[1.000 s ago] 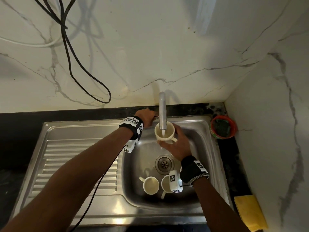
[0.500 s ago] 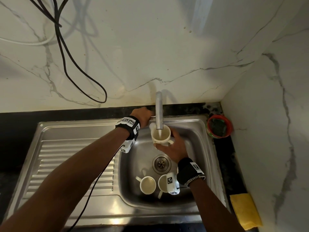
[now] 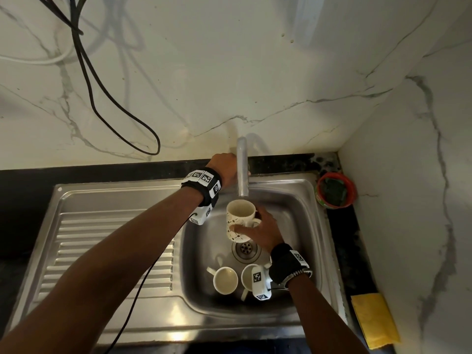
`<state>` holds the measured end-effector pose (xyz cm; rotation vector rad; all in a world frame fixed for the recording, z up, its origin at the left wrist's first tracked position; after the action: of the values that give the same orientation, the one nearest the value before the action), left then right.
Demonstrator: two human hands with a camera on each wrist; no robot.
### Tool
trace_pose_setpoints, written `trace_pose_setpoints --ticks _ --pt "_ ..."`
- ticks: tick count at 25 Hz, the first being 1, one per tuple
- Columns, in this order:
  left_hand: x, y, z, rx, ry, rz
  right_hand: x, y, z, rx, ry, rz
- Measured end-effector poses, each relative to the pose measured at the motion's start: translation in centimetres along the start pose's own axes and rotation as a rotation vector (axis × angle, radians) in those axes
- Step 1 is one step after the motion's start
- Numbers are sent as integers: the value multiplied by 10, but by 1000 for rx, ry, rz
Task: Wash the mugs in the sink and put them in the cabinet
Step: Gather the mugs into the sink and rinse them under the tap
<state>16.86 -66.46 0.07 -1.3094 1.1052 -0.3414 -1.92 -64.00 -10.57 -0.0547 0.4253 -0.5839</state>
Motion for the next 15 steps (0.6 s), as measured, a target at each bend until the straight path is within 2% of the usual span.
trace_pose_setpoints --ticks 3,5,8,10,12,15 --pt "-8 8 7 12 57 -49 -16 15 -28 375 348 68" --pt "-19 19 19 -35 84 -115 -28 26 -50 557 552 61" --pt "-47 55 54 -73 60 -130 -40 39 -77 819 699 -33" --pt "-69 80 79 -74 3 -104 -38 43 -79 873 697 -64" --pt "-94 100 101 -111 -66 -94 -31 53 -71 753 650 13" --pt "-118 125 114 -163 -112 -52 0 64 -67 343 451 87"
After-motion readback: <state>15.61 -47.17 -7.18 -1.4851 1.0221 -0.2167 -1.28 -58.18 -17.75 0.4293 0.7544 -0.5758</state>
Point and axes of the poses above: each hand's wrist, its own x-axis towards the middle knuckle, its own y-axis out of the palm, z = x × y, the point moved 10 cm from there along x, towards the middle knuckle, and after that the axes turned 7 degrees about -y, right-handed, at the moved point
